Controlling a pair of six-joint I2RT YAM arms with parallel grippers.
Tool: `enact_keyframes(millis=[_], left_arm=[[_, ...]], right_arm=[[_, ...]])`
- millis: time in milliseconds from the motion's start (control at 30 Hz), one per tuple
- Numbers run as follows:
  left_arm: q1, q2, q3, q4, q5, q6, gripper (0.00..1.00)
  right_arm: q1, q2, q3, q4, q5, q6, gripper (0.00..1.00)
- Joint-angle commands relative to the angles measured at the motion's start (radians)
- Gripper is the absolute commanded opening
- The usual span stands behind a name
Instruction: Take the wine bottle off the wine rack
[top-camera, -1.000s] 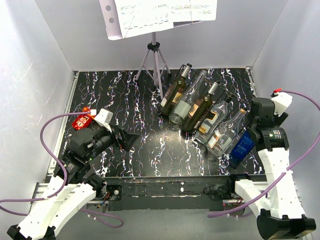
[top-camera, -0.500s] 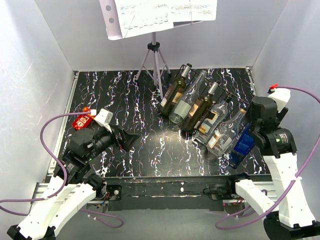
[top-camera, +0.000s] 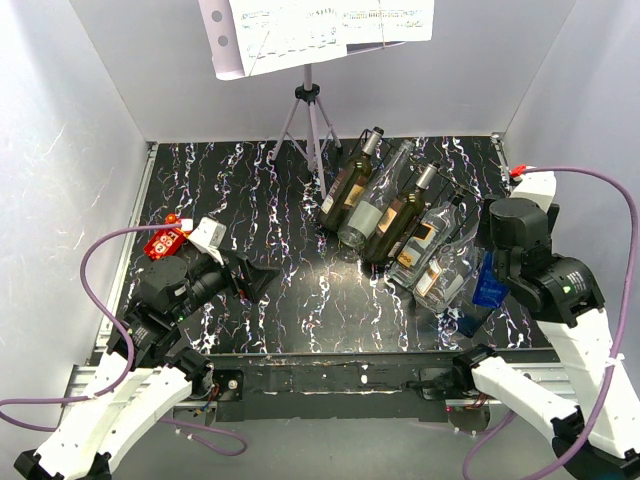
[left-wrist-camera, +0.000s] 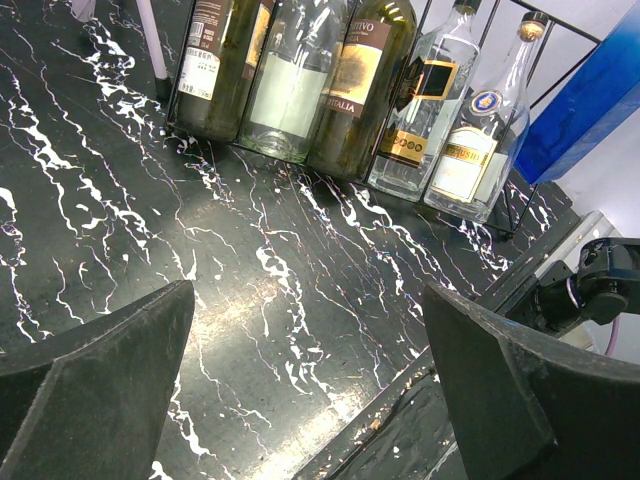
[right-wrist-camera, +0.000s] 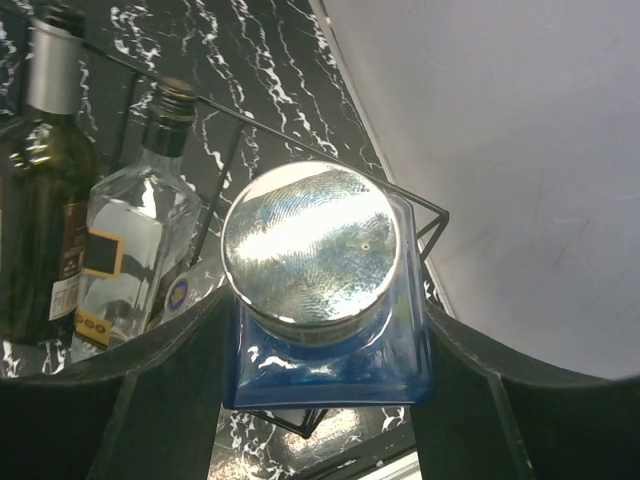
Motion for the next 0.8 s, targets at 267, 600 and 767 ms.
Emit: enact_keyframes(millis=[267, 600, 767], left_arm=[[0.001, -0.001, 0.001, 0.004, 0.011, 0.008, 0.98], [0.001, 0.004, 0.001, 0.004, 0.002, 0.010, 0.98], [0.003, 0.007, 0.004, 0.006, -0.006, 0.011, 0.98]], right_arm=[[0.196, 0.041, 0.294, -0.032, 0.129, 0.003, 0.01], [0.224, 0.034, 0.339, 0.089, -0.222, 0.086, 0.01], [0.253, 0.074, 0.307, 0.192, -0.391, 0.100, 0.01]])
